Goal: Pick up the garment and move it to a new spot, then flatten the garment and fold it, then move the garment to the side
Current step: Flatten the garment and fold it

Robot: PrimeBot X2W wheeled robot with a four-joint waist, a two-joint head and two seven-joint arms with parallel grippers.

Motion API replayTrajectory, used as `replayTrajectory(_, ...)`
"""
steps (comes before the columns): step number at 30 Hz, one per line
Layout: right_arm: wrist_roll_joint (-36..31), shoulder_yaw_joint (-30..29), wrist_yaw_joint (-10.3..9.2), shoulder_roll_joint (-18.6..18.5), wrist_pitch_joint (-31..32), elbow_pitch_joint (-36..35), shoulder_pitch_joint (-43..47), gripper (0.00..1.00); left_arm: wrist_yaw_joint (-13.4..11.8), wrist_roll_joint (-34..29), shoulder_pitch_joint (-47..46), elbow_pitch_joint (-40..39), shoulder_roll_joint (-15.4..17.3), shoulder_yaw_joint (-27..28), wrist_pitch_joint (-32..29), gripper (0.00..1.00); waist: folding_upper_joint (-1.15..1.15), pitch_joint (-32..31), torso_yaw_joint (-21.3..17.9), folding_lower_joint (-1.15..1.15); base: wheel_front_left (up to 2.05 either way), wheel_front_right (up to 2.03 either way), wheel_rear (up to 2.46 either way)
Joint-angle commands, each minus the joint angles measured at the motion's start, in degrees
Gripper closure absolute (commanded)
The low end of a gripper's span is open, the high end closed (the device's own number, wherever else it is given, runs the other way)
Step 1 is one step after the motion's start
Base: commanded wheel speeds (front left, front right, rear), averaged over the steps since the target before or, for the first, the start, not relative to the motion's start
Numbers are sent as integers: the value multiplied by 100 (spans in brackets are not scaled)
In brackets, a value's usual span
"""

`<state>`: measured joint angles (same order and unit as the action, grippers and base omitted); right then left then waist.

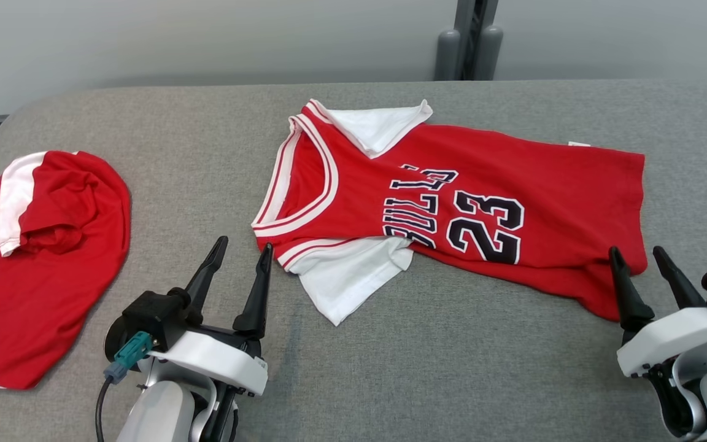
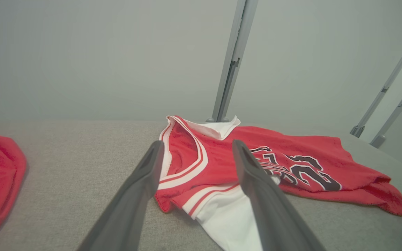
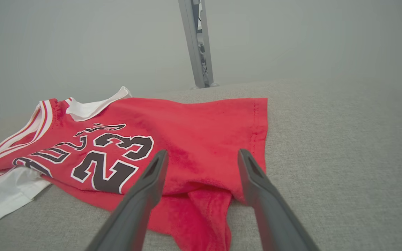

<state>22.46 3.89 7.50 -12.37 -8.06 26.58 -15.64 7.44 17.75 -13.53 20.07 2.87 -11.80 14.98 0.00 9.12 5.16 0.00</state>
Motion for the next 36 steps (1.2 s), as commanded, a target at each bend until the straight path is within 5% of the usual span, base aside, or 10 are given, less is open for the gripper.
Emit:
replayTrajectory(1,-42,-35,-2,-7,27,22,-72,0,5,21,-15,-10,19,10,22,0,0,48,43,0,0,0,0)
replayTrajectory(14,-498,-442,-2,126,323,951,-689,0,6,63,-264,-7,14,-99,22,0,0,477,424,0,0,0,0)
replayTrajectory(15,-515,-462,-2,140,306,1011,-723,65,6,62,-268,-4,13,-104,22,0,0,492,445,0,0,0,0)
replayTrajectory(16,-534,-490,-2,139,278,1055,-758,100,6,68,-276,-3,14,-104,22,0,0,504,461,0,0,0,0)
replayTrajectory(23,-606,-493,-2,91,21,946,-956,100,6,93,-300,10,11,-84,22,0,0,522,506,0,0,0,0)
replayTrajectory(24,-928,-182,-2,-522,1031,52,-1939,100,-15,279,-445,-34,13,-290,22,0,0,712,714,0,0,0,0)
replayTrajectory(36,-1171,328,-3,-1174,1338,902,-3326,100,-48,516,-679,-66,11,-634,22,0,0,1186,1296,0,0,0,0)
